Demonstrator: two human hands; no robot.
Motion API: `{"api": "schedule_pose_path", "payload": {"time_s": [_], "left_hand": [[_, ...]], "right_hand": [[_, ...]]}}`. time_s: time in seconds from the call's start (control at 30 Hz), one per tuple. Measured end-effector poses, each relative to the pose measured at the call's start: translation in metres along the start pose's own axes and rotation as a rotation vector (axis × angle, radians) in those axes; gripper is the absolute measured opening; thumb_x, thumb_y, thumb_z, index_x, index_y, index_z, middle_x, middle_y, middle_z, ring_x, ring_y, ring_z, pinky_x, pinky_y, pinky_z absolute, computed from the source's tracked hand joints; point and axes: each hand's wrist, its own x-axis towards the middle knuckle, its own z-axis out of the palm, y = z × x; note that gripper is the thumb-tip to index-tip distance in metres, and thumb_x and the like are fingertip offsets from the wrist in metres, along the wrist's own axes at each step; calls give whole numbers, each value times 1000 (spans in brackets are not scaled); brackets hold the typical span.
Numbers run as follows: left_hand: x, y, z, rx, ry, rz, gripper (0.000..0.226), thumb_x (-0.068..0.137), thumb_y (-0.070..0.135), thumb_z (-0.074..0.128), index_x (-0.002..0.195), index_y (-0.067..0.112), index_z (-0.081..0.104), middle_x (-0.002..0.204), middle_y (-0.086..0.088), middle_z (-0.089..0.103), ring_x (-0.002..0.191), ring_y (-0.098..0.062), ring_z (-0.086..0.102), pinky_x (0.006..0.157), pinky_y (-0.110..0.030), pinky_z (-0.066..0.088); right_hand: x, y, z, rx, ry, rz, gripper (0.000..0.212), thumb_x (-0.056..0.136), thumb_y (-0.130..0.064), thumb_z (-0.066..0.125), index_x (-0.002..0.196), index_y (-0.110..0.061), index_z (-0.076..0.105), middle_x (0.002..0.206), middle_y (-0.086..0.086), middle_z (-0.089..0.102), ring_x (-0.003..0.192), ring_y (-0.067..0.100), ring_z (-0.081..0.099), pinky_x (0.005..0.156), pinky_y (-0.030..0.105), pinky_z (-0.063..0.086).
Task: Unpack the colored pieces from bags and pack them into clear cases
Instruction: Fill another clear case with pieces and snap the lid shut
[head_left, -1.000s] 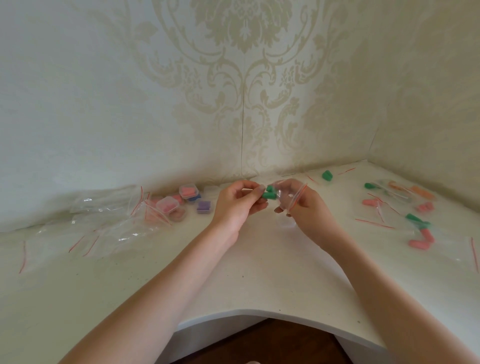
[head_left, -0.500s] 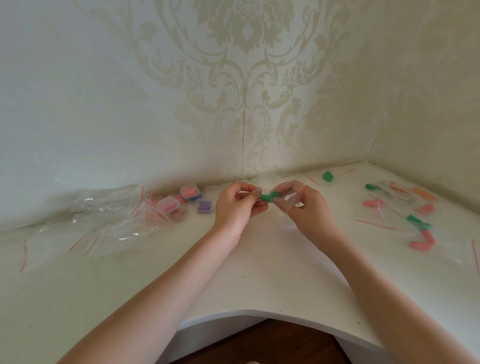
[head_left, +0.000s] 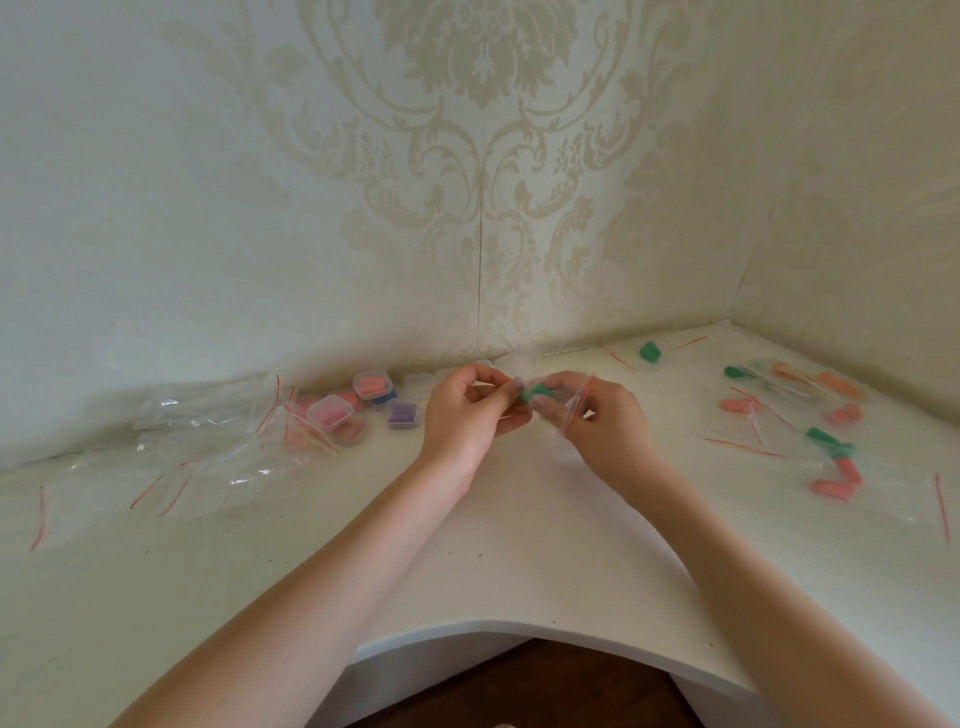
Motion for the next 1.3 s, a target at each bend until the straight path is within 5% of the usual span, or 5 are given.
{"api": "schedule_pose_path", "payload": {"time_s": [0.27,0.5,0.7,1.1,1.3], "left_hand": [[7,1,-3,-170,-8,-158,19,91,-3,56,72,2,59,63,-7,63,56,-14,64,59,-20,56],[5,2,-4,-172,8,-189,30,79,-3,70,95,10,49,66,-8,70,60,-14,68,83,-31,56],[8,1,-1,-309,-30,-241,23,85,-9,60,85,7,44,59,-10,67,53,-15,67,57,-24,58],[4,3,-3,-236,-110,-67,26,80,-9,66,88,8,48,74,-11,68,66,-20,69,65,-23,57],[5,5,-4,-340,-71,-129,28,82,-9,63,87,10,43,66,-13,68,61,-19,69,61,-22,57]], "right_hand": [[-1,-4,1,17,-8,-40,21,92,-12,56,92,-30,65,80,-13,66,75,12,58,68,26,49],[-4,0,-2,-128,-108,-77,36,96,-14,50,126,-32,59,66,-14,56,59,0,51,62,9,42],[-3,5,-2,-242,-11,-173,28,92,-28,58,112,-46,62,88,-7,71,74,28,63,72,44,54],[-5,-8,-6,13,35,33,20,93,-24,59,111,-22,67,65,1,61,48,-1,51,49,9,38],[-2,-10,-7,60,-19,72,17,93,-22,58,107,-27,68,74,5,67,46,10,48,45,15,39]]}}
